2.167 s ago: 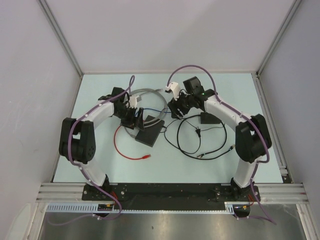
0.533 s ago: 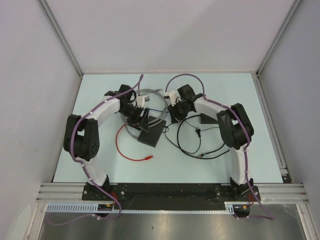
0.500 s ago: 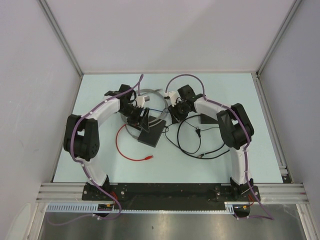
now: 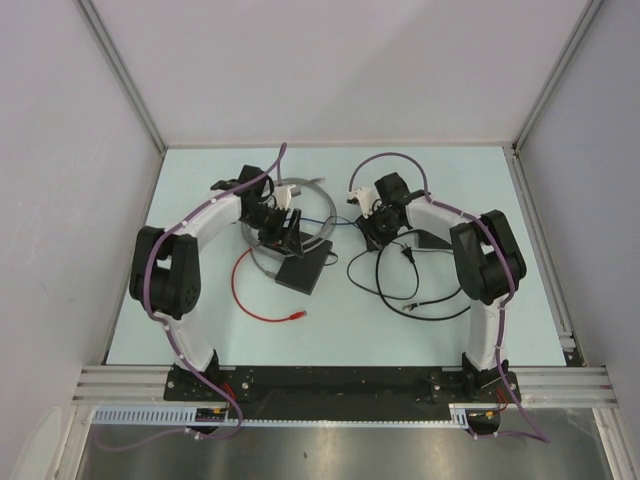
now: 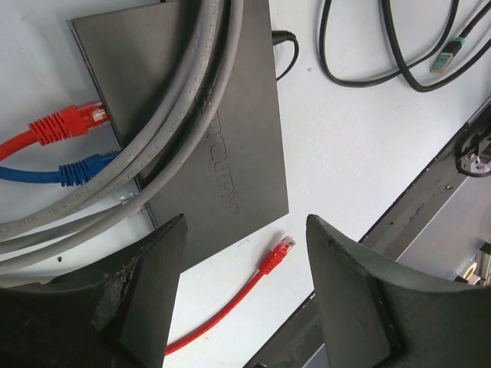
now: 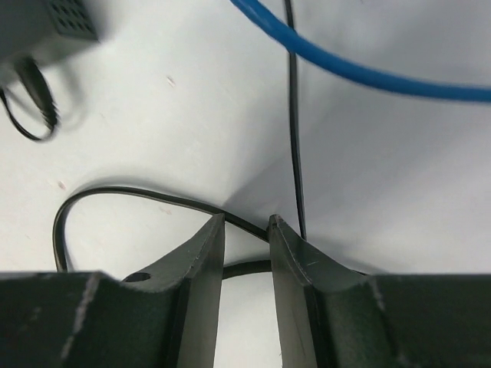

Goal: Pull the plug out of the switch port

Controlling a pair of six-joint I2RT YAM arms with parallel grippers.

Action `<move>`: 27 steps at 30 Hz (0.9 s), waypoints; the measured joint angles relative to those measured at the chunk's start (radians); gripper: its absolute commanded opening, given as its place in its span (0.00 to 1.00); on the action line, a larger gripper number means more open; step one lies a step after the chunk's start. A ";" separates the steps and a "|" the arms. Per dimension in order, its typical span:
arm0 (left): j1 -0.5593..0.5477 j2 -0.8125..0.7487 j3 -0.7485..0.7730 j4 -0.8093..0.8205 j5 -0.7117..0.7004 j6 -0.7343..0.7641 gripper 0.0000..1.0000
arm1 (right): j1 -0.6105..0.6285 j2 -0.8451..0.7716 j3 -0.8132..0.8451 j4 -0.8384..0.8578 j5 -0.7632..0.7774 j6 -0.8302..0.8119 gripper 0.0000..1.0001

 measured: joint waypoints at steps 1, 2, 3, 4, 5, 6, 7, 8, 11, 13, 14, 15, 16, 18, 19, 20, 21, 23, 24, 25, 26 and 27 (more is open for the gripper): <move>0.000 0.001 0.000 0.004 0.002 -0.001 0.69 | -0.007 -0.005 -0.005 -0.008 0.003 -0.007 0.36; 0.000 0.002 0.000 0.008 0.004 -0.005 0.69 | -0.015 -0.010 -0.008 -0.014 0.006 -0.014 0.37; 0.000 0.004 0.000 0.013 0.006 -0.007 0.68 | -0.023 -0.013 -0.012 -0.021 0.006 -0.018 0.39; 0.000 0.005 0.000 0.014 0.006 -0.007 0.67 | -0.028 -0.018 -0.014 -0.025 0.005 -0.021 0.40; 0.000 0.006 0.000 0.016 0.006 -0.007 0.67 | -0.033 -0.023 -0.017 -0.030 0.000 -0.026 0.41; 0.000 0.006 0.000 0.018 0.006 -0.006 0.65 | -0.034 -0.028 -0.018 -0.034 -0.008 -0.029 0.43; 0.000 0.006 0.000 0.021 0.006 -0.006 0.62 | -0.034 -0.034 -0.018 -0.036 -0.022 -0.031 0.43; 0.000 0.006 0.000 0.025 0.006 -0.006 0.54 | -0.030 -0.043 -0.018 -0.037 -0.032 -0.034 0.44; -0.001 0.006 -0.001 0.035 0.006 -0.005 0.39 | 0.005 -0.074 -0.017 -0.036 -0.071 -0.035 0.44; -0.002 0.006 -0.008 0.042 0.007 0.002 0.30 | 0.043 -0.087 -0.013 -0.032 -0.101 -0.033 0.44; -0.002 0.006 -0.015 0.044 0.007 0.003 0.20 | 0.063 -0.088 -0.008 -0.029 -0.111 -0.028 0.44; -0.003 0.010 -0.022 0.044 0.008 0.005 0.17 | 0.081 -0.087 -0.004 -0.024 -0.115 -0.019 0.44; -0.003 0.013 -0.028 0.045 0.008 0.006 0.13 | 0.100 -0.084 0.000 -0.022 -0.117 -0.011 0.43; -0.003 0.027 -0.043 0.044 0.007 0.014 0.08 | 0.129 -0.070 0.014 -0.021 -0.124 0.002 0.40; -0.004 0.037 -0.049 0.043 0.006 0.016 0.08 | 0.142 -0.056 0.026 -0.021 -0.127 0.010 0.39; -0.005 0.045 -0.054 0.043 0.006 0.017 0.05 | 0.151 -0.041 0.038 -0.019 -0.130 0.014 0.37; -0.006 0.056 -0.060 0.044 0.004 0.019 0.04 | 0.158 -0.025 0.049 -0.014 -0.129 0.018 0.37; -0.008 0.072 -0.065 0.043 -0.001 0.019 0.02 | 0.167 -0.002 0.057 -0.003 -0.124 0.026 0.36; -0.011 0.079 -0.065 0.044 -0.011 0.019 0.02 | 0.172 0.007 0.059 0.000 -0.117 0.031 0.36; -0.013 0.086 -0.065 0.045 -0.019 0.019 0.01 | 0.174 0.013 0.060 0.002 -0.113 0.032 0.36; -0.015 0.092 -0.065 0.047 -0.023 0.019 0.00 | 0.176 0.018 0.061 0.003 -0.109 0.034 0.36; -0.017 0.099 -0.065 0.048 -0.019 0.017 0.00 | 0.177 0.022 0.063 0.003 -0.104 0.035 0.36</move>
